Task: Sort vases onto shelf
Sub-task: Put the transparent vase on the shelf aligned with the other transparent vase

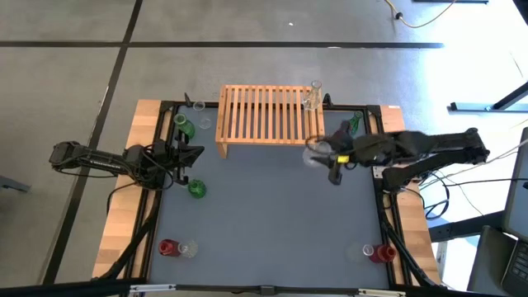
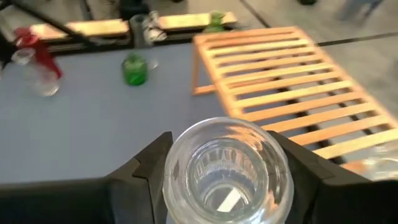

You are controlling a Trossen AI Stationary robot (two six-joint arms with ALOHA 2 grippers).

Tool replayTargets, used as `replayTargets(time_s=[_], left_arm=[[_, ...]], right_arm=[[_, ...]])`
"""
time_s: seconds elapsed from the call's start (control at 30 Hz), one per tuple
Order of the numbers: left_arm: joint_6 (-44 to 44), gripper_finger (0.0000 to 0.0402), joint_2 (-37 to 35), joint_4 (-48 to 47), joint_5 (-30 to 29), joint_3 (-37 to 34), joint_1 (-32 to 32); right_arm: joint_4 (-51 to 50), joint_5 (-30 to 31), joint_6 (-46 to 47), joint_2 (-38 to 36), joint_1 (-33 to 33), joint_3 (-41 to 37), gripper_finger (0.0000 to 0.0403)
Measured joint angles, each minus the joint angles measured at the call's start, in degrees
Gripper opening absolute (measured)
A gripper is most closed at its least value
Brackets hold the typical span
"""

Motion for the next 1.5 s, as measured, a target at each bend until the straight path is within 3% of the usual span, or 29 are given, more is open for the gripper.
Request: replayTargets(time_s=[0.13,0.3,0.6,0.8,1.3,1.5], left_arm=[[0.0,0.0002,0.0,0.0,0.0,0.0,0.0],[0.0,0.0002,0.0,0.0,0.0,0.0,0.0],[0.0,0.0002,0.0,0.0,0.0,0.0,0.0],[0.0,0.0002,0.0,0.0,0.0,0.0,0.0],[0.0,0.0002,0.0,0.0,0.0,0.0,0.0],[0.0,0.0002,0.0,0.0,0.0,0.0,0.0]], right_arm=[[-5.0,-2.1,-1.8,0.0,-5.6,5.1,0.0202],[-8.1,-9.8,-5.7,0.0,-13.8,8.8,0.0205],[-7.8,-20.4,-11.6,1.3,-28.3,9.2,0.0204],[-6.0,-24.0,-13.9,4.0,-35.2,9.2,0.0201],[-3.7,-32.7,-18.6,10.8,-41.6,9.2,0.0206],[-3.2,-33.0,-19.2,12.1,-41.6,9.2,0.0206]])
